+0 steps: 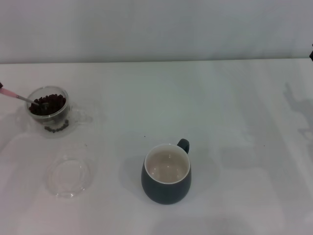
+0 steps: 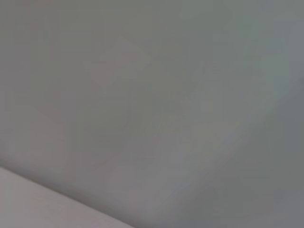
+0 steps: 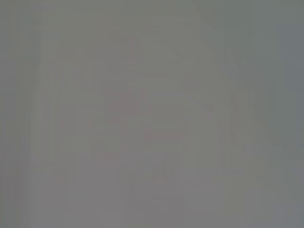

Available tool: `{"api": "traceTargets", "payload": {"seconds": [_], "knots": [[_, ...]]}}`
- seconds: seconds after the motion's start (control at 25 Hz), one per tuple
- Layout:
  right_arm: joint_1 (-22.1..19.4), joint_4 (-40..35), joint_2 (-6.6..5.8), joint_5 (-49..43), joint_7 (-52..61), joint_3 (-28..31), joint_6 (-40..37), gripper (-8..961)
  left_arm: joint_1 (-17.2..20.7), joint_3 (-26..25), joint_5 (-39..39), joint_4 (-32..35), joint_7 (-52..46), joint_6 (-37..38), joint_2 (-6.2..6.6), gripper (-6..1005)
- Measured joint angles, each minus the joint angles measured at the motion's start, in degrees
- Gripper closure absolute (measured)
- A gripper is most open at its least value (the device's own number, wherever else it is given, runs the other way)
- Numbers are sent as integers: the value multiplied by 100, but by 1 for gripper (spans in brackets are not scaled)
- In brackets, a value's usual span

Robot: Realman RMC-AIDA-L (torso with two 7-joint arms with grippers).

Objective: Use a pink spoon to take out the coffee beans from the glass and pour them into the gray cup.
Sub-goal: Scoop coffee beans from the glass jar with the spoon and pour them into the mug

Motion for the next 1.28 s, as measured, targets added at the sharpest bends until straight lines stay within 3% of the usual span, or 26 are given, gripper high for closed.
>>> {"api": "traceTargets", "payload": {"seconds": [0.64,1.28], "knots": [[2,-51,3,0,0,0,45,96,153,-7,64,-6,-1275,-79,69,862],[43,-50,6,-35,0,-14,44,96,373,-17,-246,-17,-1854,-373,98,861]]}}
